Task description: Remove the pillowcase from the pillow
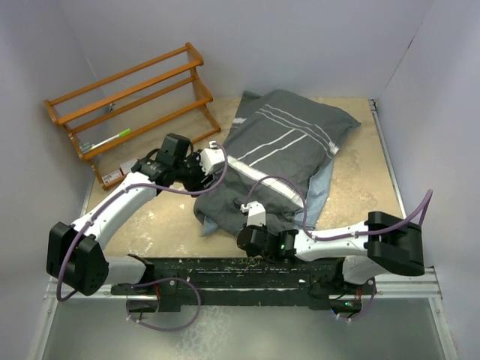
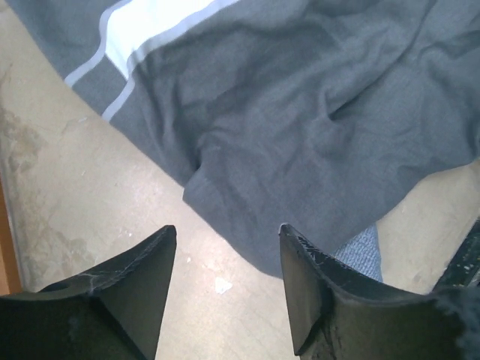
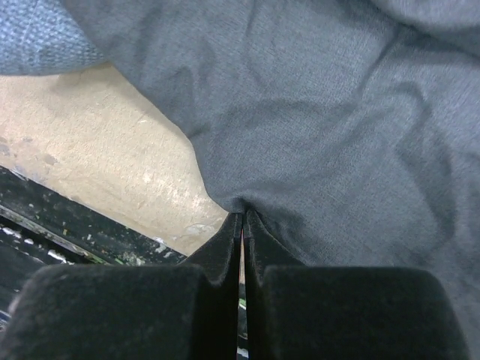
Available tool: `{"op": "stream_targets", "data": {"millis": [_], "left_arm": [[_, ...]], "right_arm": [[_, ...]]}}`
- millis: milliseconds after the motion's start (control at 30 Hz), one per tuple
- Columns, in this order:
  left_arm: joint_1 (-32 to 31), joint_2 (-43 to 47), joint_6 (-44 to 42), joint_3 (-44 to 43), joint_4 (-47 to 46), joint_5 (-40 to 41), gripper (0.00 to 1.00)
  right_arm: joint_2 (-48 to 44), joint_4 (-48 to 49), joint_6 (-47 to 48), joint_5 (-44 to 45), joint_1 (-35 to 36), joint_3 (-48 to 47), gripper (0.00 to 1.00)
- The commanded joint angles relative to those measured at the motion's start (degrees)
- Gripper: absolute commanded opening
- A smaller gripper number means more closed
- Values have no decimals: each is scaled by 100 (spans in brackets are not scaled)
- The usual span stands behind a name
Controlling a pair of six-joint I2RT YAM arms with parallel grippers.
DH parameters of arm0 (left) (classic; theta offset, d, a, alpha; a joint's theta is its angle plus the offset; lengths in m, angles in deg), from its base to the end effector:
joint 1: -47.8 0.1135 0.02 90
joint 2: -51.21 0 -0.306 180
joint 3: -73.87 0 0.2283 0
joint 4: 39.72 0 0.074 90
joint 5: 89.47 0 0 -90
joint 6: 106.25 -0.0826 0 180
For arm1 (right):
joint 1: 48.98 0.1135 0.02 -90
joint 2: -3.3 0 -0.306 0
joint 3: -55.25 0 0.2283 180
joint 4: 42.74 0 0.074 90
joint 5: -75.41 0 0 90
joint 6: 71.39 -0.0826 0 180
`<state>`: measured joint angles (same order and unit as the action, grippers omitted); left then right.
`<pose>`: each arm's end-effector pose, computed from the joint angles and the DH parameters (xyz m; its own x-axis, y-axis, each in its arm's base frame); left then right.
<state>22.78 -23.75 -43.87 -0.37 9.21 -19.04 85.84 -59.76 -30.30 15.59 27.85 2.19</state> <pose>0.2304 -0.1381 0.2904 -0.3360 0.6389 -0.6920 0.8474 0.5258 0.0740 0.1040 0.2623 0.1991 -0.6836 -0.0618 -0.7273 -0.3768 0.8832 0.2791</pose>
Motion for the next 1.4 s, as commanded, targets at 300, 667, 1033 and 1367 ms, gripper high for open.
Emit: {"op": "stream_targets", "data": {"millis": [300, 667, 1033, 1367], "left_arm": [[-985, -369, -847, 284, -402, -550, 61], [-1462, -631, -917, 662, -1049, 239, 0], [-1457, 612, -284, -1266, -129, 521, 0], [-1461, 1008, -458, -2276, 1088, 777, 0]], "right_arm": [[-2561, -133, -1547, -201, -235, 606, 41], [-2288, -1622, -1126, -869, -1664, 158, 55], [-2058, -1402, -114, -465, -1669, -666, 62], [-2336, -1813, 882, -103, -1677, -1696, 68]]}}
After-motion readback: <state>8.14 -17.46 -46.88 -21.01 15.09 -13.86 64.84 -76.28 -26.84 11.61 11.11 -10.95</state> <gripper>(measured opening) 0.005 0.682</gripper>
